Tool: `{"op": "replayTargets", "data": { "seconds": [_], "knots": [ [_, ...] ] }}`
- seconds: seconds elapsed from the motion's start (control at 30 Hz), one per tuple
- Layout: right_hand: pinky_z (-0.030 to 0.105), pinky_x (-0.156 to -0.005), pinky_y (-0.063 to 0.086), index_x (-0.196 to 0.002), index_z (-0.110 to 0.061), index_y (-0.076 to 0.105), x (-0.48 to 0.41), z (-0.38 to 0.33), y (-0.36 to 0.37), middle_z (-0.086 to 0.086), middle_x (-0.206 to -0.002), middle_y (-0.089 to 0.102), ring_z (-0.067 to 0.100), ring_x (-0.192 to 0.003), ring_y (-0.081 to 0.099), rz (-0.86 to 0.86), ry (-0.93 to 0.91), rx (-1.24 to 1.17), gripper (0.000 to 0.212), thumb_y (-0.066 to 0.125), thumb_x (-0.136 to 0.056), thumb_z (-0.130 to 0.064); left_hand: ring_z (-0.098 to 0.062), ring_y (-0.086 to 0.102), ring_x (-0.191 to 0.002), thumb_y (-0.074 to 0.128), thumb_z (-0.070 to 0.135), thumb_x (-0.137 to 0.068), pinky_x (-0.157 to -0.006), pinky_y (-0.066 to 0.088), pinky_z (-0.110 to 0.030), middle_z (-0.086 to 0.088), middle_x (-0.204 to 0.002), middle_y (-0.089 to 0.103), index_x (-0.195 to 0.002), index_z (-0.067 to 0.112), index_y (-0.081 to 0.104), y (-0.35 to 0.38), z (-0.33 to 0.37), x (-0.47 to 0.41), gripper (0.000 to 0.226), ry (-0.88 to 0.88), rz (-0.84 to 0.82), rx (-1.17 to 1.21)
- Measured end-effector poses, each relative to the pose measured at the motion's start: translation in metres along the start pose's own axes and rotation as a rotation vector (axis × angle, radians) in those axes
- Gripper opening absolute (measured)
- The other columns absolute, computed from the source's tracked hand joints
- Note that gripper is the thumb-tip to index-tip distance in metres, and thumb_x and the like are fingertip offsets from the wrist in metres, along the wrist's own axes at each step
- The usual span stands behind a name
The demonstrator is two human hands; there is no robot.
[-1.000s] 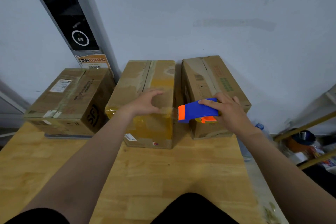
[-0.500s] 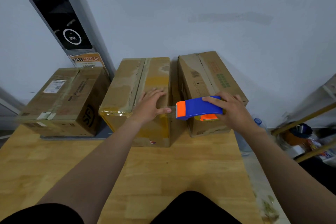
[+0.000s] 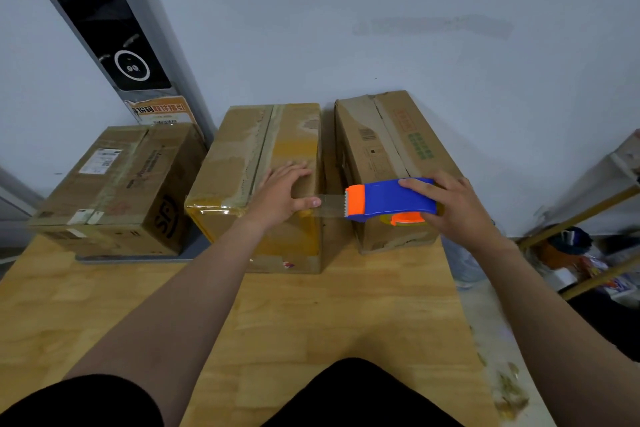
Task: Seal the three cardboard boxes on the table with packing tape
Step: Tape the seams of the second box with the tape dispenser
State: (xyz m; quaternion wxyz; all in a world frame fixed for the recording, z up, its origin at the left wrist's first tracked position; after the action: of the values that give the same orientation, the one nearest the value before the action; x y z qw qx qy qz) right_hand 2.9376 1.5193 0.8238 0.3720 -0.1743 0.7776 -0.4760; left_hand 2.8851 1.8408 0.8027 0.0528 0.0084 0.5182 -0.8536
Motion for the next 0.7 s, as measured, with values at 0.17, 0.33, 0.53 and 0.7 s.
{"op": "replayTargets", "data": {
  "seconds": [0.17, 0.33, 0.53, 0.7],
  "knots": [
    [0.041, -0.086, 0.033, -0.14, -0.051, 0.045, -0.006, -0.017, -0.002, -0.008, -0.103, 0.048, 0.014, -0.096, 0.05, -0.098, 0.109, 0.048, 0.068, 0.071, -0.086, -0.019, -0.015, 0.019, -0.154, 0.071, 0.062, -0.084, -0.125, 0.016, -0.051, 0.009, -0.164, 0.034, -0.15, 0.028, 0.046, 0.001, 0.001, -0.003, 0.079, 0.01, 0.009, -0.017],
    [0.042, -0.086, 0.05, -0.126, -0.055, 0.057, -0.03, -0.047, 0.001, -0.01, -0.105, 0.064, 0.017, -0.091, 0.059, -0.294, 0.342, -0.108, 0.056, 0.067, -0.08, -0.023, -0.014, 0.02, -0.154, 0.074, 0.062, -0.081, -0.124, 0.017, -0.054, 0.011, -0.162, 0.036, -0.148, 0.032, 0.048, 0.002, -0.003, -0.004, 0.078, -0.015, 0.013, 0.016],
    [0.038, -0.079, 0.046, -0.123, -0.052, 0.06, -0.04, -0.057, 0.005, -0.013, -0.114, 0.061, 0.021, -0.102, 0.059, -0.354, 0.469, -0.048, 0.049, 0.061, -0.084, -0.023, -0.015, 0.022, -0.153, 0.077, 0.058, -0.08, -0.123, 0.021, -0.054, 0.012, -0.161, 0.038, -0.146, 0.032, 0.051, 0.002, -0.003, -0.004, 0.076, -0.028, 0.01, 0.042],
    [0.035, -0.074, 0.046, -0.122, -0.054, 0.06, -0.036, -0.064, 0.011, -0.013, -0.107, 0.065, 0.018, -0.09, 0.056, -0.368, 0.533, -0.034, 0.049, 0.063, -0.082, -0.025, -0.015, 0.023, -0.152, 0.078, 0.056, -0.081, -0.124, 0.018, -0.054, 0.012, -0.161, 0.039, -0.145, 0.031, 0.053, 0.001, -0.002, -0.004, 0.073, -0.021, 0.006, 0.053]
  ]
}}
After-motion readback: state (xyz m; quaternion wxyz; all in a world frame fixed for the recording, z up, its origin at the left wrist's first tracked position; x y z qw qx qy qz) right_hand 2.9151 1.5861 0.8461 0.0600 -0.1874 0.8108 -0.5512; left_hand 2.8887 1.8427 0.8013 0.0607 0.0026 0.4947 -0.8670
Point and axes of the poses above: each hand's wrist, its own x-axis away from the middle knuckle, its own y-axis out of the palm, z = x × y, the point moved 6 cm from there along -x, towards the middle knuckle
